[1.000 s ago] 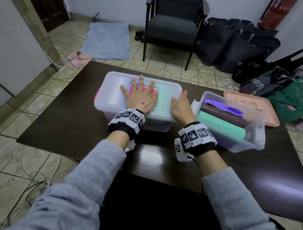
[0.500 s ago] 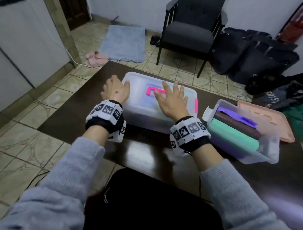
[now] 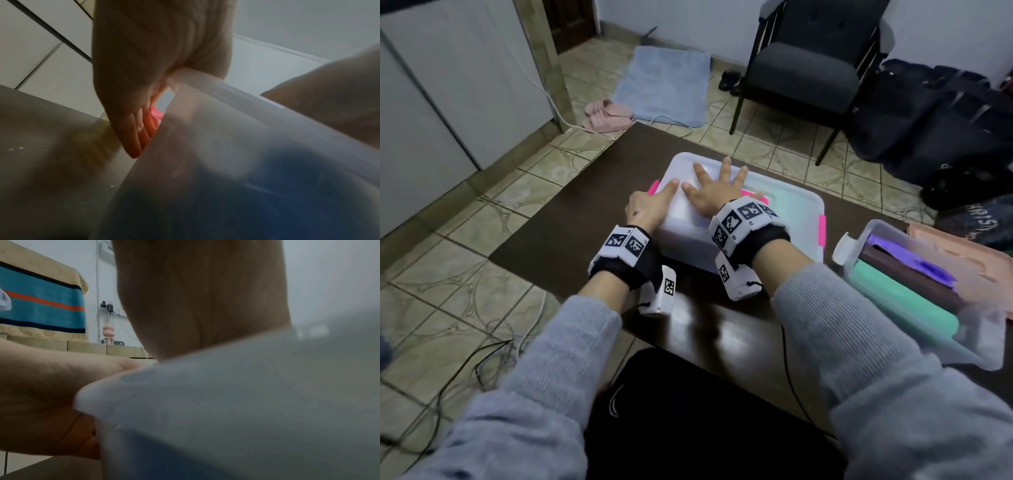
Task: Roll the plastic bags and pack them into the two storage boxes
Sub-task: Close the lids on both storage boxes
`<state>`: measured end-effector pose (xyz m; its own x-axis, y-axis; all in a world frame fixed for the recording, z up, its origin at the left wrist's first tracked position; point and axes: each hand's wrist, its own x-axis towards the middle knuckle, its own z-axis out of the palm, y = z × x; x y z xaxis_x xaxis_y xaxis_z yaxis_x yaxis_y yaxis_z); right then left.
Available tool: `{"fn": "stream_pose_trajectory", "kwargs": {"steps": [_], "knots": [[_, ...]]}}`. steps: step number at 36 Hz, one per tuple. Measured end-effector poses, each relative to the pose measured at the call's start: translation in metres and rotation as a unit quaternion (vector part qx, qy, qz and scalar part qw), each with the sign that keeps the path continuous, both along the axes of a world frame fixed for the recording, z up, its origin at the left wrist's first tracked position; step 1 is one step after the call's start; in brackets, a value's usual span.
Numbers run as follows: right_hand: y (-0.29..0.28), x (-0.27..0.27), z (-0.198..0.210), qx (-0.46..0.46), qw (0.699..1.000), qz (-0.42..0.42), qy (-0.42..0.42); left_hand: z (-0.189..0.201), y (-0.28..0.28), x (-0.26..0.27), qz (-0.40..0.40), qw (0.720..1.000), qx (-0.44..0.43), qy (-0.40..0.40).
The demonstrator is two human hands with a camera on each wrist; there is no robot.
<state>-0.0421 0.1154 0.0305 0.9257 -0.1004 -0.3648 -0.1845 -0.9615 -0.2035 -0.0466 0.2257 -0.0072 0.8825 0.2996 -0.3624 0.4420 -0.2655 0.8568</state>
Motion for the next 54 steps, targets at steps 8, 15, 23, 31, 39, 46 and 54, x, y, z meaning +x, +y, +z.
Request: {"fn": "stream_pose_trajectory", "kwargs": {"steps": [8,15,23,31,39,46,54], "knots": [[0.002,0.0,-0.005,0.005,1.0,-0.012,0.011,0.001,-0.001,-0.005,0.003,0.998,0.024,-0.051],[0.001,-0.004,-0.006,0.016,1.0,-0.022,0.006,0.003,-0.001,-0.006,0.009,0.995,0.052,-0.088],[0.001,-0.004,-0.007,0.014,1.0,-0.018,0.0,0.007,-0.005,-0.009,0.024,0.988,0.053,-0.143],[-0.001,-0.005,-0.01,0.018,1.0,-0.014,-0.009,0.01,-0.006,-0.011,-0.016,0.98,0.102,-0.171],[-0.005,-0.002,-0.009,0.087,0.995,-0.03,-0.037,0.018,-0.009,-0.011,-0.085,0.976,0.151,-0.133],[-0.05,-0.039,-0.015,0.074,0.991,0.077,-0.082,0.022,-0.012,-0.01,-0.135,0.961,0.214,-0.108],[-0.104,-0.094,-0.018,0.086,0.981,0.095,-0.144,0.027,-0.045,-0.018,-0.198,0.885,0.389,-0.162]]}}
